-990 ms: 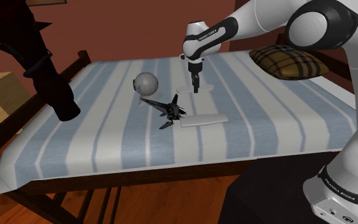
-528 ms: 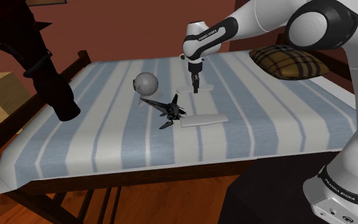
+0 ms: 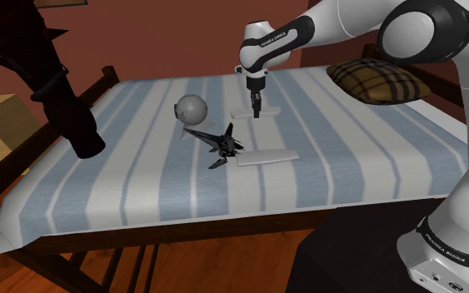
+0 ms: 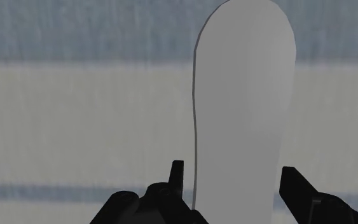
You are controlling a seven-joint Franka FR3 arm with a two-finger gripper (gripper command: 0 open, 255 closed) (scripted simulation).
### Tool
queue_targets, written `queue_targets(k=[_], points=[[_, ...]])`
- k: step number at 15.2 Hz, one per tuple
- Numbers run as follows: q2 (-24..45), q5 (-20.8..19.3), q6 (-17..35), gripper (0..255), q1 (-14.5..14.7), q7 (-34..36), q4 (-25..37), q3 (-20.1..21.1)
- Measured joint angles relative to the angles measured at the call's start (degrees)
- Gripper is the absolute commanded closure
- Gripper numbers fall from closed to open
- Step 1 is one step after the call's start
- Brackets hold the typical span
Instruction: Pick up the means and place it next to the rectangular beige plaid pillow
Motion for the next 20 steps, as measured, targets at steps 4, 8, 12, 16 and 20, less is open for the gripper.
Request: queue_targets(k=[4, 8, 12, 16, 20], points=[[-1.1, -0.12, -2.54, 255, 0.07, 0.19, 1.45, -0.04], [-1.64, -0.2, -5.49, 255, 0.03, 0.3, 3.87, -0.08], [-2.45, -0.27, -7.91, 255, 0.0, 0.35, 5.46, -0.13], [-2.94, -0.34, -10.86, 255, -0.07, 0.41, 7.93, -0.17], [-3.32, -0.39, -13.86, 255, -0.12, 0.49, 10.55, -0.2]])
